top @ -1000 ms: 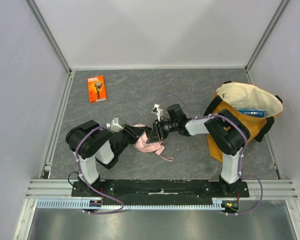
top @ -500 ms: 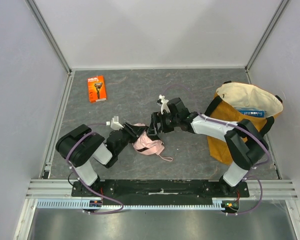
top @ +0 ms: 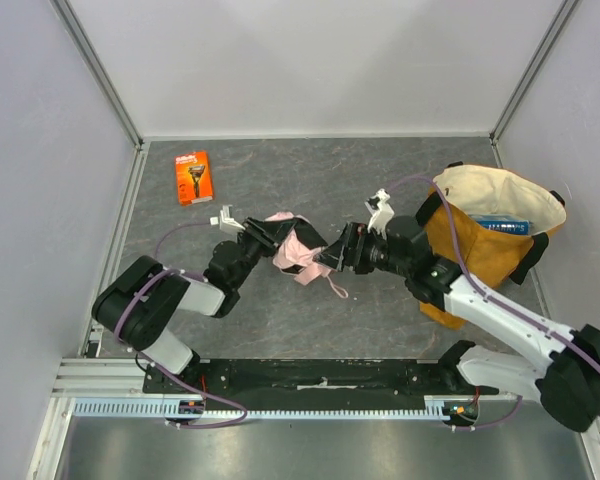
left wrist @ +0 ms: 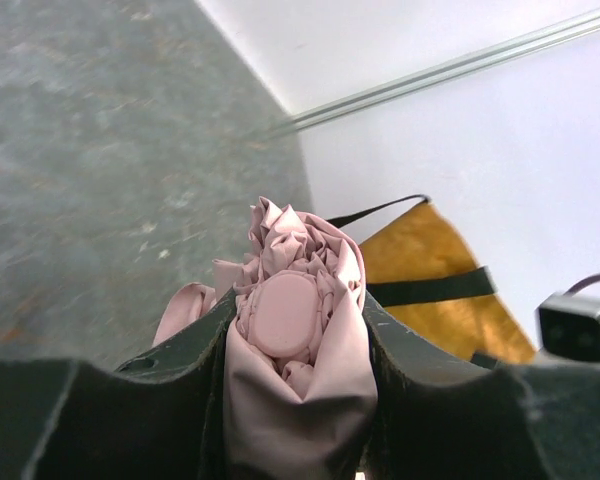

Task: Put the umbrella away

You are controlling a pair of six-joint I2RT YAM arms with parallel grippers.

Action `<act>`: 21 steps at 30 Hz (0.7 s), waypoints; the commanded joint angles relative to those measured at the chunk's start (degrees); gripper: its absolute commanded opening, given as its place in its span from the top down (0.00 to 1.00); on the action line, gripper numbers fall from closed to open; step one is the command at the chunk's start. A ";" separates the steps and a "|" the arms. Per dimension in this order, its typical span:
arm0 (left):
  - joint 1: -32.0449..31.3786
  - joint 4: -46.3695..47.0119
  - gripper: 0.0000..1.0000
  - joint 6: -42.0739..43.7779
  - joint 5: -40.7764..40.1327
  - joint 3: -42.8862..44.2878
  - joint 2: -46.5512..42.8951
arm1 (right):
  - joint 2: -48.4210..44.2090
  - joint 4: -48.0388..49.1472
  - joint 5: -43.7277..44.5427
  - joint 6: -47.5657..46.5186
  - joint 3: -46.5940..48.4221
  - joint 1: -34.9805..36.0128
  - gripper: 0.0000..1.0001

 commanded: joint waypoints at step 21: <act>0.19 22.87 0.98 -5.78 -2.16 10.52 -8.60 | -10.76 20.66 10.21 5.55 -10.54 7.79 0.35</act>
